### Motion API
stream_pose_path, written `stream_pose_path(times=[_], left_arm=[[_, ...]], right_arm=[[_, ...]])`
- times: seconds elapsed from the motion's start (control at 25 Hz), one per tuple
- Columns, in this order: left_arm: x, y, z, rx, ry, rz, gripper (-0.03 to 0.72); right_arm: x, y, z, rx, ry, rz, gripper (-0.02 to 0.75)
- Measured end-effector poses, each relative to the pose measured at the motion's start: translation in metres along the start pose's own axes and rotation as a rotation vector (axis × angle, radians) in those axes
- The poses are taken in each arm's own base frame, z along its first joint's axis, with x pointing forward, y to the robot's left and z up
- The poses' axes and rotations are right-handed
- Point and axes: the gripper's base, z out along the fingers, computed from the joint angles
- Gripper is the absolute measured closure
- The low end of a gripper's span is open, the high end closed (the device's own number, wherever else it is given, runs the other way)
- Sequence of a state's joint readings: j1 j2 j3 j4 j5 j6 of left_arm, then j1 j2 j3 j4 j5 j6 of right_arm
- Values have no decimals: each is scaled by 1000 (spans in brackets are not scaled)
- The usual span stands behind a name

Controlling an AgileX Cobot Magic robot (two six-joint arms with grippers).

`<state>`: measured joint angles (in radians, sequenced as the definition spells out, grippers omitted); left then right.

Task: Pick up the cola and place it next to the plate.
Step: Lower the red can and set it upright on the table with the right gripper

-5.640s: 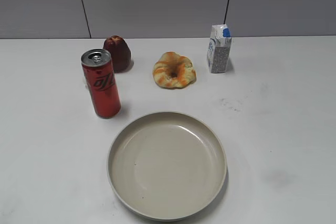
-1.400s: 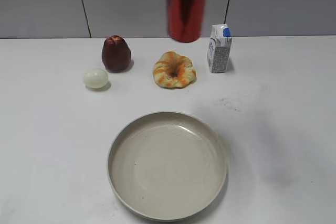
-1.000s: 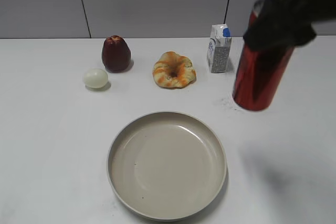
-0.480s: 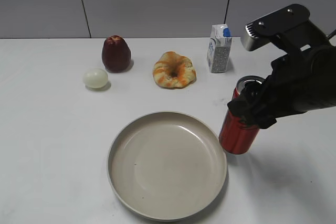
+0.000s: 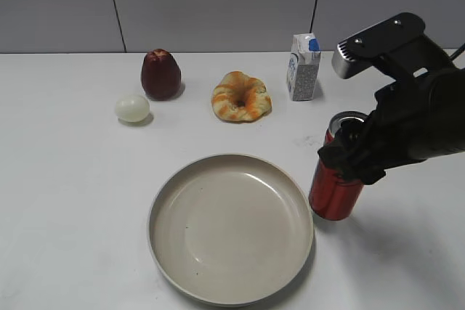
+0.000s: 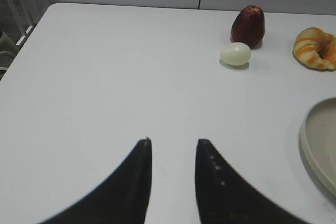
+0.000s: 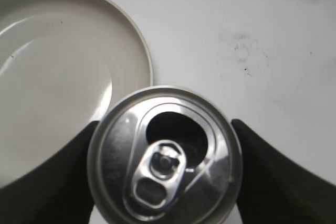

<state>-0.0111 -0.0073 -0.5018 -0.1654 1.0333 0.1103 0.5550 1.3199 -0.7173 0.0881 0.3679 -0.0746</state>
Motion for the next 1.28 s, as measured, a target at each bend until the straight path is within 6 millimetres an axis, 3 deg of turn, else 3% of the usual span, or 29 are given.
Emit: stream_pose_path(times=[0.36,0.6,0.8,0.96,1.12,1.28], left_arm=[[0,0,0,0,0,0,461],[0,0,0,0,0,0,461],[0,0,0,0,0,0,461],[0,0,0,0,0,0,461],[0,0,0,0,0,0,461],[0,0,0,0,0,0,461]], right_arm=[[5,0,2,3,37,10,225],[19,-1,20,9,76,29,225],[17,-2,23,12,48,38,225],[17,-2,23,12,42,40,138],[10,-1,14,9,31,39,89],[-14,1,-20,-2,-3,34,89]])
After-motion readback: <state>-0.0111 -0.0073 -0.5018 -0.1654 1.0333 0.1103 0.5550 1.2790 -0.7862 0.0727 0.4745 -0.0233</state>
